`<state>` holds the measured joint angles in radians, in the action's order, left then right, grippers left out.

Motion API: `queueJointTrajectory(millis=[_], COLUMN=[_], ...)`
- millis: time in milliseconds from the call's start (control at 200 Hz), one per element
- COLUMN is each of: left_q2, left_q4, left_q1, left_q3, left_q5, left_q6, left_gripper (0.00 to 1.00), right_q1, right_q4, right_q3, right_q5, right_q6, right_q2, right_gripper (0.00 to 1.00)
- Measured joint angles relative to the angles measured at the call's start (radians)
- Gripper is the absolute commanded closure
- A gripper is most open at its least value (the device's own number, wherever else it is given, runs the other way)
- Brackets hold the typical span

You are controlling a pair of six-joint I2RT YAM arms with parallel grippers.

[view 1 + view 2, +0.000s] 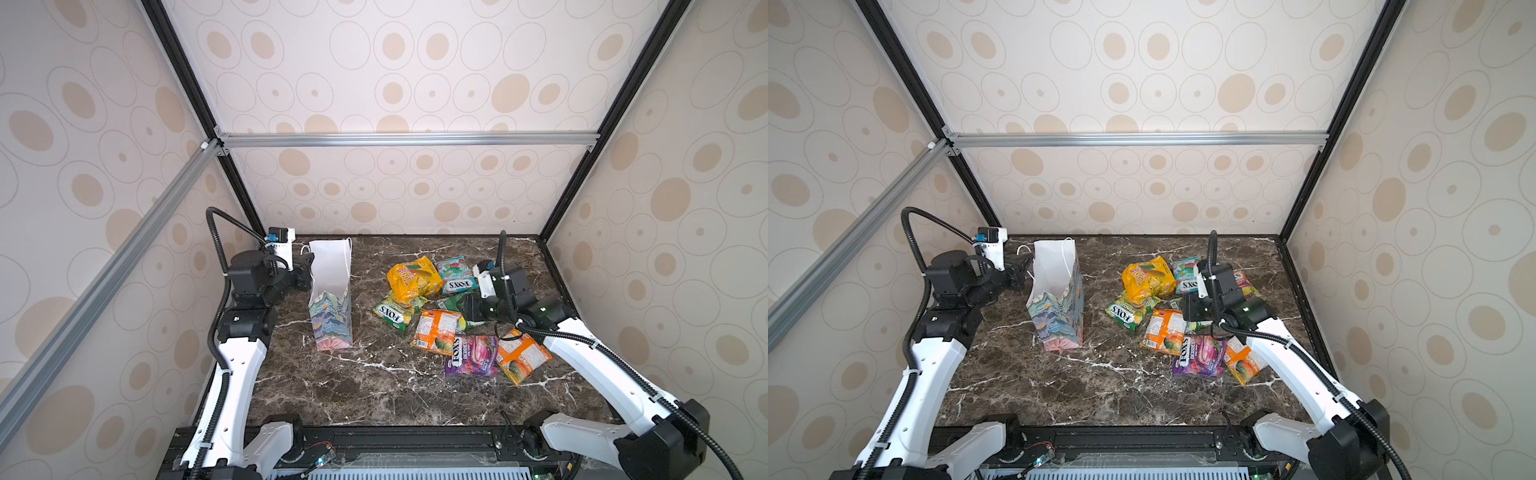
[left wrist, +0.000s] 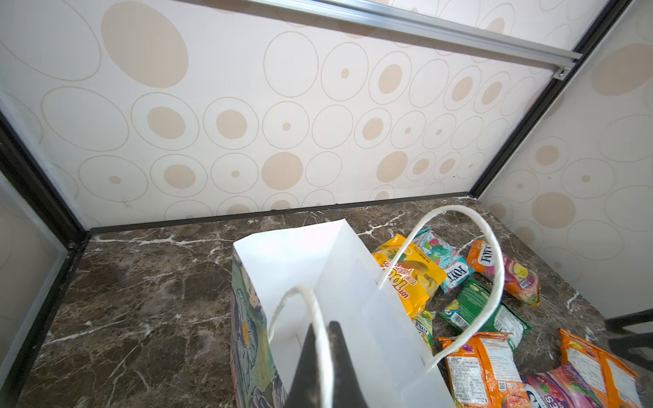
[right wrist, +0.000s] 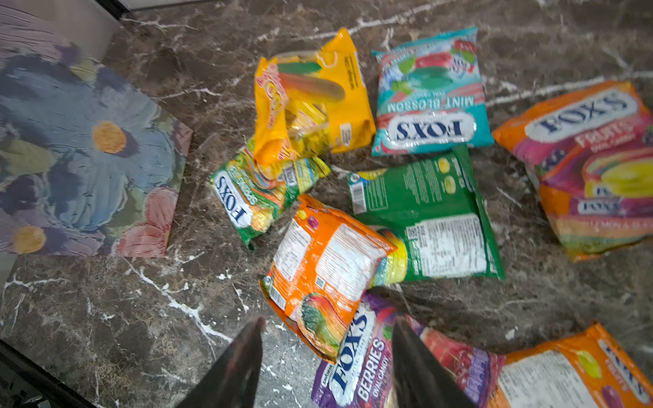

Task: Place the snacks into the paper bag
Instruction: 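Lower the right gripper over the orange Fox's Fruits packet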

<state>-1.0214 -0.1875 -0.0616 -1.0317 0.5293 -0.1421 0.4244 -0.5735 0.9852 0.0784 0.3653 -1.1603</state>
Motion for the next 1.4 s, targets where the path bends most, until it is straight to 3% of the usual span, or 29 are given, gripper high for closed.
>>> queueJointTrajectory(millis=[355,800,1400], left_q2=[0.006,0.01,0.008], left_q4=[0.021,0.022,0.024], left_q1=[-0.006,-0.011,-0.017], left_q3=[0.008,0.009,0.014], left_q5=[0.065,0.075,0.08], left_q6=[-0.01,-0.01,-0.01], left_gripper=[1.0,1.0,1.0], right_q1=[-0.088,-0.138,-0.138], right_q4=[0.13,0.272,0.345], right_q3=[-0.223,-0.201,-0.158], right_q5=[0.117,0.153,0.109], right_q6=[0.061,-0.052,-0.149], right_q2=[0.01,-0.223,-0.331], right_gripper=[0.37,0.4,0.42])
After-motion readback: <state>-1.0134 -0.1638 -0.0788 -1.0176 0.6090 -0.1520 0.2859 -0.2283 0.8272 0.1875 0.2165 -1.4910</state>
